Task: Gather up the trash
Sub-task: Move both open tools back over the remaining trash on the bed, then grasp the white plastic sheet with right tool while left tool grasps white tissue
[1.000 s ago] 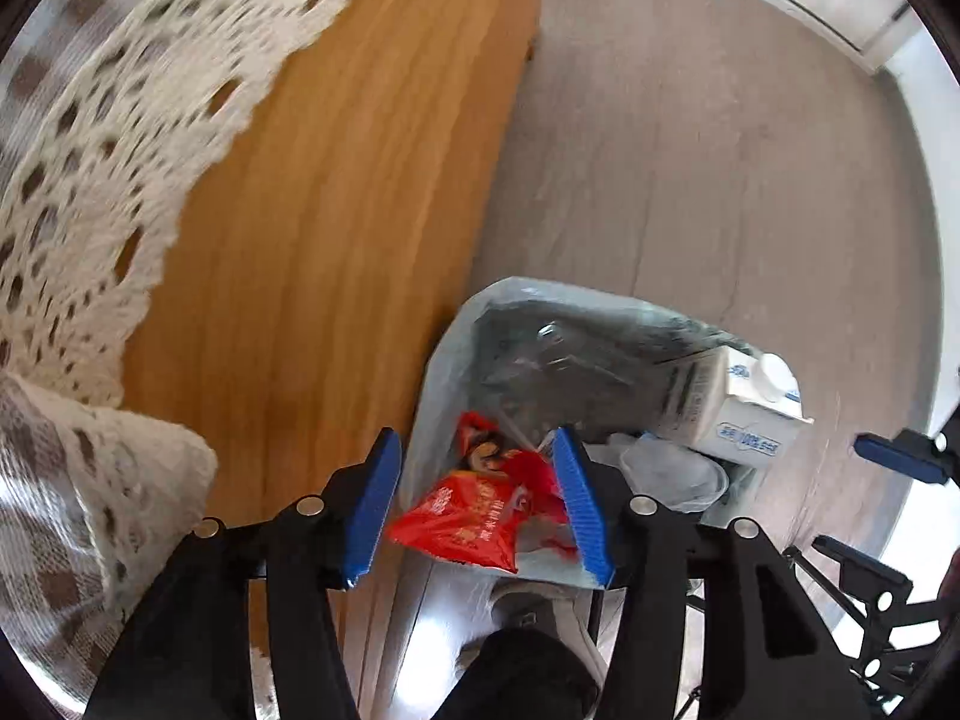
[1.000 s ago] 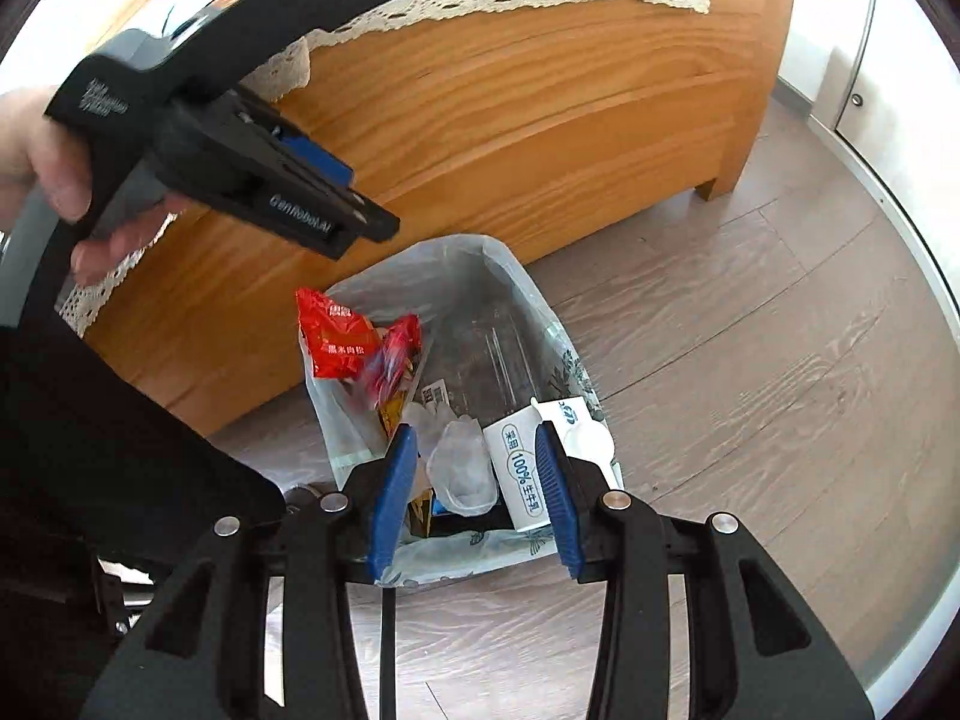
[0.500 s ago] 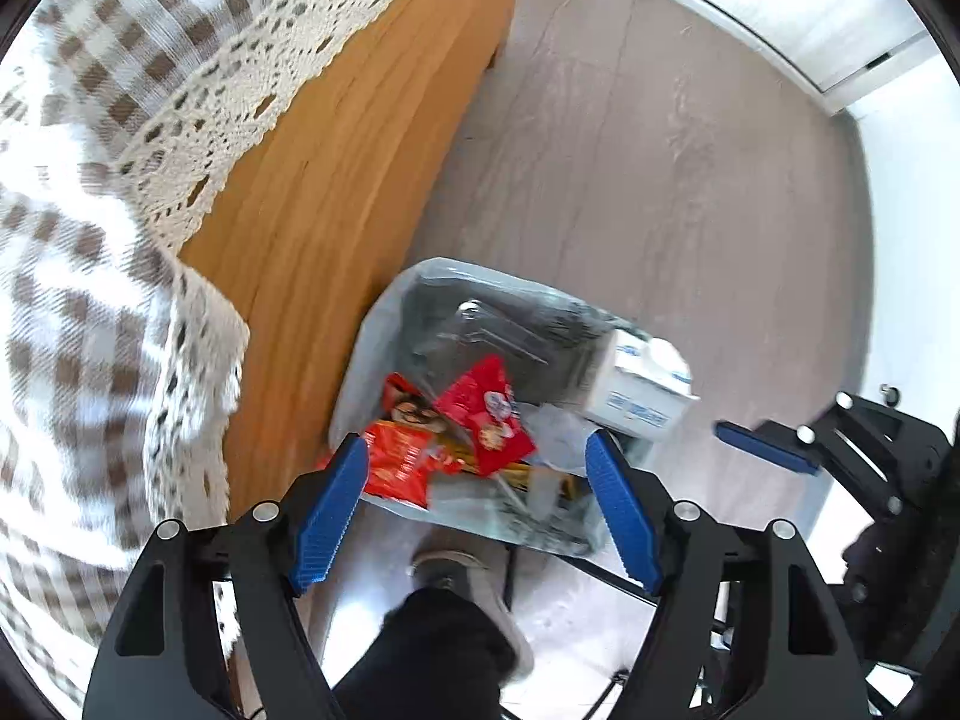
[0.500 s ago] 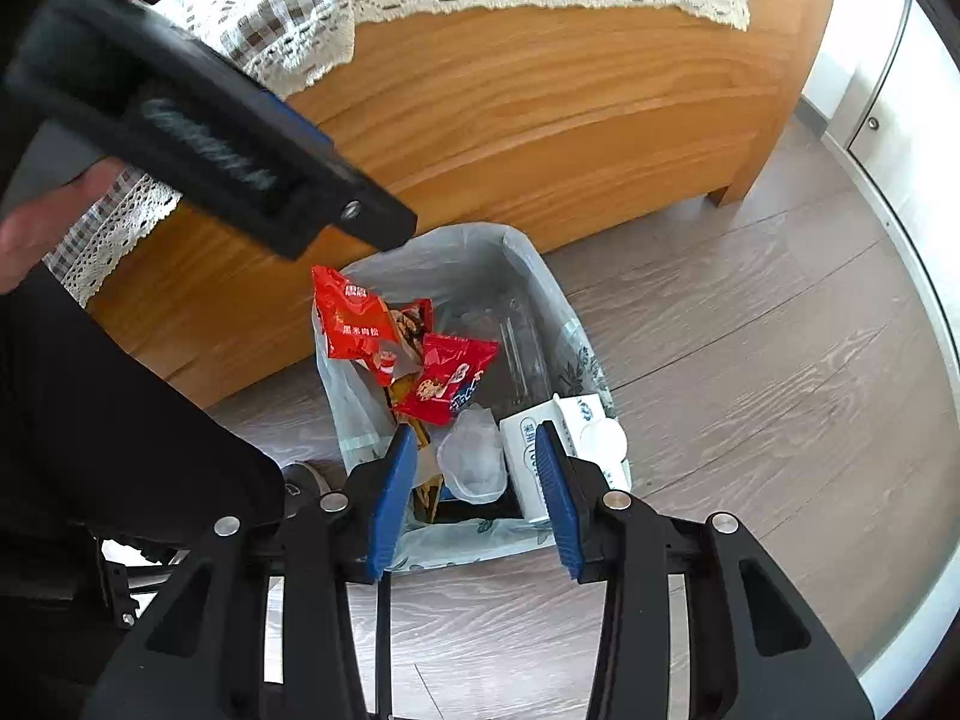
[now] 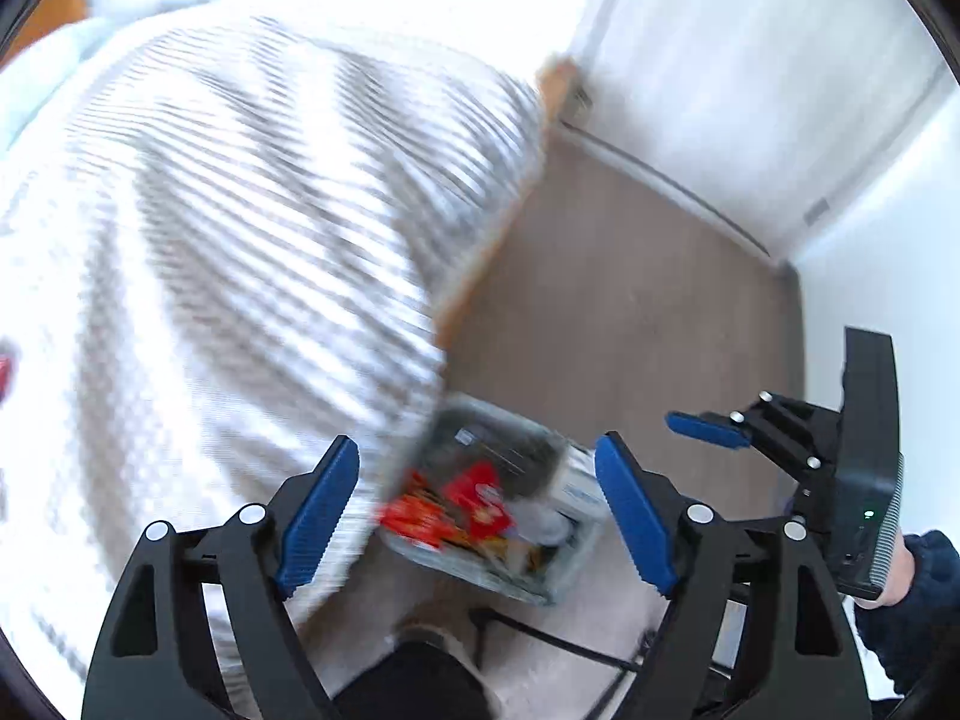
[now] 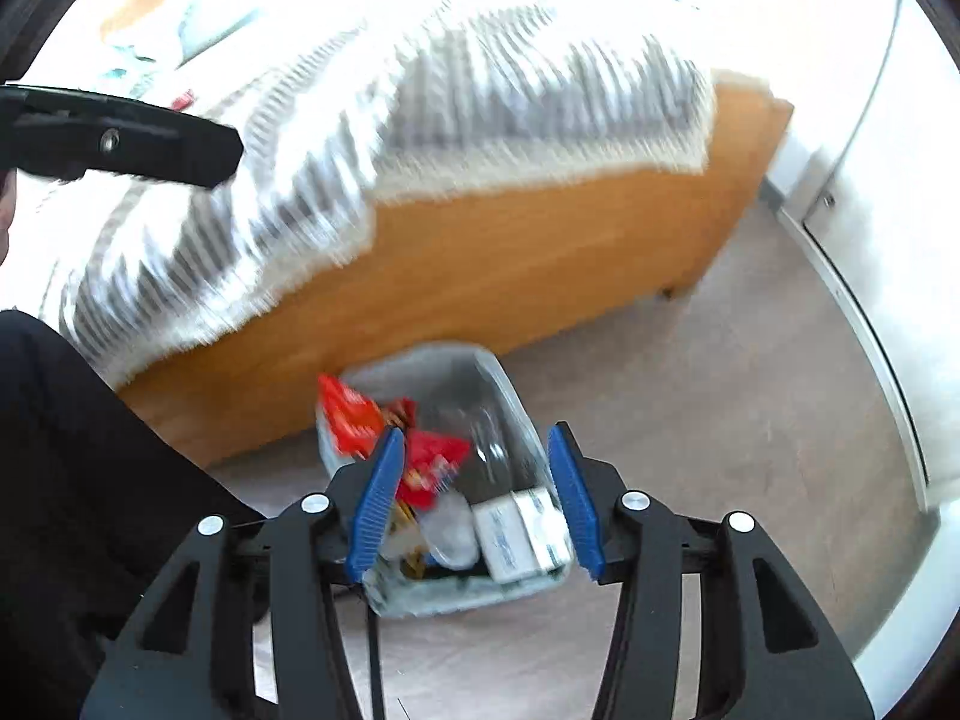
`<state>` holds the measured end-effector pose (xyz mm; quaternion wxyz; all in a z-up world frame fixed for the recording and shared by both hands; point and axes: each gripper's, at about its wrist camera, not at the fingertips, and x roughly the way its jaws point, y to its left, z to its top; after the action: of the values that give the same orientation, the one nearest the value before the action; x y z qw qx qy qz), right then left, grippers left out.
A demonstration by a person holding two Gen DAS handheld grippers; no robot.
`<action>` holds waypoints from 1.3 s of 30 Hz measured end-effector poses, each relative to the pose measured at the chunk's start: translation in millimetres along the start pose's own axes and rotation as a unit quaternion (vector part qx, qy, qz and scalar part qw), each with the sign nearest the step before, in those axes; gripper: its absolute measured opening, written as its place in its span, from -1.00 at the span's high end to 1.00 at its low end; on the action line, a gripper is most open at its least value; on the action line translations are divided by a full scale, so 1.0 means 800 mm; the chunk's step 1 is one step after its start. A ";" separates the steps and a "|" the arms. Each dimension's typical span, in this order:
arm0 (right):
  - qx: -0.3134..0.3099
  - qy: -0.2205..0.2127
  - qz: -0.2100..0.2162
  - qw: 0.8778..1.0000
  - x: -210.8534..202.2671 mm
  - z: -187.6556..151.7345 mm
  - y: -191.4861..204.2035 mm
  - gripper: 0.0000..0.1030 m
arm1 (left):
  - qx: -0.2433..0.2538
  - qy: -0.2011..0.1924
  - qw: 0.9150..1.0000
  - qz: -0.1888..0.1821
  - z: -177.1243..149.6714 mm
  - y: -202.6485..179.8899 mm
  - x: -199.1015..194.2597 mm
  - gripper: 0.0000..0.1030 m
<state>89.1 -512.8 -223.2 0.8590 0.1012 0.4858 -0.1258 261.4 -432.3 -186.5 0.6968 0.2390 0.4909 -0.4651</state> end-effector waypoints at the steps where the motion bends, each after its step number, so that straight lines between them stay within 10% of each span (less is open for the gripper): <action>1: -0.010 -0.014 -0.004 1.000 -0.009 0.012 0.010 0.05 | -0.006 -0.015 1.000 0.009 -0.001 0.011 -0.018 -0.52; 15: -0.109 -0.153 0.043 0.981 -0.074 0.167 0.174 0.03 | -0.160 -0.172 0.967 0.093 -0.070 0.246 -0.210 -0.59; 22: -0.138 -0.168 0.089 0.972 -0.061 0.222 0.282 0.03 | -0.284 -0.211 0.920 0.169 -0.156 0.393 -0.263 -0.65; 30: -0.170 -0.135 0.150 0.965 0.007 0.270 0.418 0.03 | -0.435 -0.232 0.848 0.196 -0.256 0.518 -0.282 -0.65; 39: -0.161 -0.049 0.152 0.974 0.124 0.316 0.516 0.12 | -0.479 -0.205 0.833 0.183 -0.294 0.568 -0.253 -0.65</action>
<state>472.7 -208.0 -158.7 0.8959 0.0281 0.4360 0.0809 536.8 43.1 -154.4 0.8811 -0.1406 0.4454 -0.0738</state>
